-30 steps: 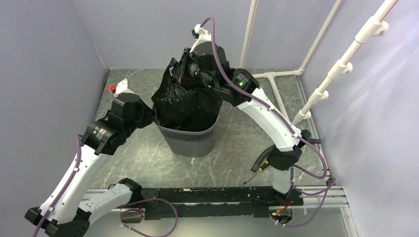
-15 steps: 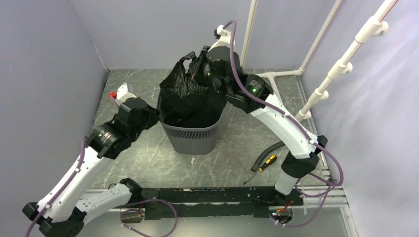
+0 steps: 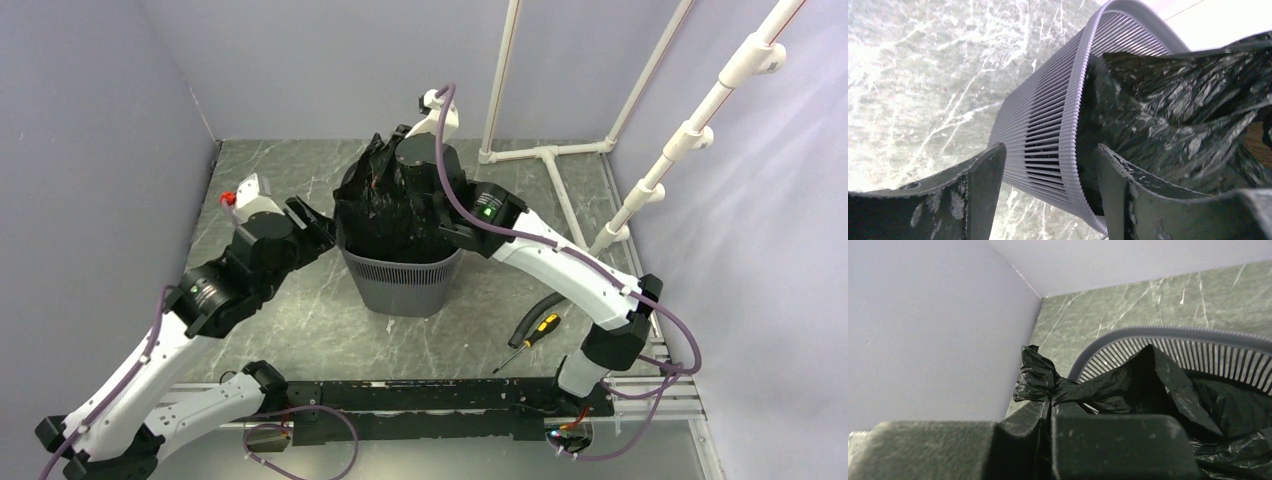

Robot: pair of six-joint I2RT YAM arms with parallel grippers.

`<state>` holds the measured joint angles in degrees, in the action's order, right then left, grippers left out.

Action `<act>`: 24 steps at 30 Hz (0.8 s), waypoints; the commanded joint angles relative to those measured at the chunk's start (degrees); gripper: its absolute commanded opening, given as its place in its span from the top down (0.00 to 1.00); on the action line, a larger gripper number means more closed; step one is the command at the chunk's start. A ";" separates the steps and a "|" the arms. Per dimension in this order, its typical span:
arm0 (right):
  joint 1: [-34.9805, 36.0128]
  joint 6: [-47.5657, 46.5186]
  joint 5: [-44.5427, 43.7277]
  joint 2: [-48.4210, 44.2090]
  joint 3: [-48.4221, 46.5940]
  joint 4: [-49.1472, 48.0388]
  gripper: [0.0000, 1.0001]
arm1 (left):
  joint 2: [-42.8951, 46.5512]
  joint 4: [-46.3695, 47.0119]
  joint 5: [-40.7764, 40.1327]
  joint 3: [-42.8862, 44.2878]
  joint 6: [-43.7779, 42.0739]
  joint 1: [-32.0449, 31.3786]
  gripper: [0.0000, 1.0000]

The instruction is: Put the trash bags into the trash bin

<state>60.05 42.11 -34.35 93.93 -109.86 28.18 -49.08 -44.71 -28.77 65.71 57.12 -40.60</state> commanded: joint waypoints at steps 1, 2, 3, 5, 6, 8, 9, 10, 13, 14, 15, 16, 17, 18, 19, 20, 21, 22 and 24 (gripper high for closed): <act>-0.17 -3.64 -3.17 -2.79 -4.25 -1.91 0.96 | 3.63 2.95 -0.58 1.10 -11.13 -0.17 0.26; -0.49 -4.66 -0.52 -2.52 -4.90 -0.88 0.94 | 3.79 3.72 0.37 1.79 -14.16 -0.14 0.24; -0.99 -4.54 2.26 -2.45 -5.17 0.29 0.92 | 3.81 4.62 1.23 2.62 -17.03 -0.16 0.22; -3.30 -4.46 11.76 -3.90 -3.51 0.14 0.89 | 3.77 8.41 6.55 3.97 -25.16 -0.10 0.19; -4.67 -4.97 18.40 -5.17 -1.40 -1.24 0.89 | 3.55 10.18 10.21 4.76 -29.56 -0.17 0.19; -8.22 -2.88 26.83 -8.39 2.91 -3.13 0.89 | 2.52 11.18 19.45 7.32 -37.75 -0.18 0.19; -10.47 -2.10 31.55 -10.32 5.51 -4.67 0.89 | 1.70 10.89 23.27 8.88 -40.29 -0.18 0.18; -12.41 -1.59 36.36 -12.01 8.15 -7.68 0.89 | 0.75 10.67 27.01 10.23 -42.53 -0.14 0.16; -16.24 -0.11 45.54 -16.06 13.54 -11.67 0.88 | -2.15 11.17 35.28 13.89 -47.31 -0.14 0.15; -16.43 -0.14 45.95 -16.88 14.50 -11.97 0.88 | -3.23 12.10 38.93 14.48 -48.16 -0.15 0.15; -16.45 0.09 45.64 -17.43 15.13 -11.51 0.88 | -4.07 12.91 41.35 15.14 -48.60 -0.13 0.14; -16.50 0.20 45.37 -17.97 15.70 -11.14 0.87 | -4.77 14.08 42.93 15.64 -48.72 -0.16 0.13; -16.54 0.13 45.52 -18.16 16.07 -10.91 0.87 | -5.48 15.08 44.53 15.93 -49.11 -0.18 0.12; -16.55 -0.10 45.94 -18.43 16.35 -10.88 0.86 | -6.11 16.04 45.93 16.15 -49.92 -0.14 0.11; -16.55 -0.17 46.48 -18.59 16.49 -10.91 0.83 | -6.79 16.54 46.83 16.37 -50.62 -0.18 0.10; -16.66 -0.33 46.99 -18.62 16.55 -10.95 0.79 | -7.66 16.56 47.46 16.87 -51.21 -0.15 0.10; -16.64 -0.43 47.60 -18.67 16.53 -11.08 0.76 | -8.48 16.20 47.82 17.55 -51.57 -0.13 0.10; -16.59 -0.52 48.42 -18.69 16.52 -11.39 0.74 | -9.48 15.70 48.45 18.28 -51.94 -0.18 0.10; -16.63 -0.24 49.10 -18.89 16.81 -11.95 0.72 | -11.14 14.87 48.89 19.69 -52.11 -0.15 0.10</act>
<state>43.53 41.67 10.66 76.12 -93.43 20.01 -58.48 -31.70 14.83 81.80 8.12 -40.60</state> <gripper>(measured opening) 0.258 0.901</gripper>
